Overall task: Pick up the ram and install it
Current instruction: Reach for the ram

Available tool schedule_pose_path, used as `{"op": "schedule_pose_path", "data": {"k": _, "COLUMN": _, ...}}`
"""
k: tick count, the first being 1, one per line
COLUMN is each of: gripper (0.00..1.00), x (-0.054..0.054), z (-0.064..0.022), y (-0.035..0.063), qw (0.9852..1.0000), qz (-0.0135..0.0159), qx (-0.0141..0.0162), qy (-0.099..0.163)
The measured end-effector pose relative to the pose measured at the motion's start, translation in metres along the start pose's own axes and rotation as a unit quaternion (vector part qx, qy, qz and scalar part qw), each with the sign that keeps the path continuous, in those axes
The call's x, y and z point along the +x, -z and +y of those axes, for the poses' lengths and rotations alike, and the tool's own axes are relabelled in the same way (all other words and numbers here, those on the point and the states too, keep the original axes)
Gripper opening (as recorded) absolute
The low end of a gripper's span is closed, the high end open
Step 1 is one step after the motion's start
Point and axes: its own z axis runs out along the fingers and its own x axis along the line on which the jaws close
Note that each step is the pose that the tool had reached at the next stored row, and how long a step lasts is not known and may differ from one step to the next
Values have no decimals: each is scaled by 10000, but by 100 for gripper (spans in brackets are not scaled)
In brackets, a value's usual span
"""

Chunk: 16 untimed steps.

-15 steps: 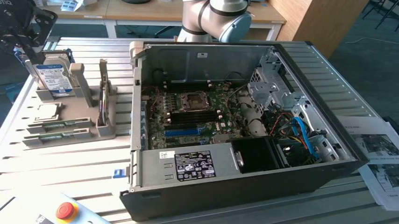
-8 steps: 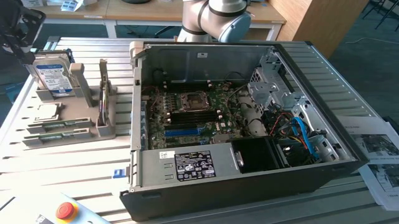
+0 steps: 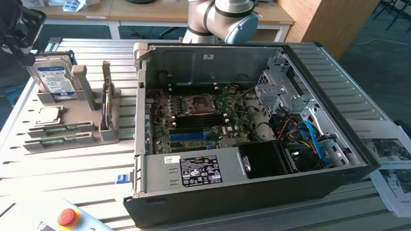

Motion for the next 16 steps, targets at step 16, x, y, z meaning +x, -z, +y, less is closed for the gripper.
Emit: {"op": "schedule_pose_path", "data": {"k": 16, "gripper": 10, "x": 32, "z": 235, "y": -18, "qw": 10000, "qz": 0, "qx": 0, "qy": 0}}
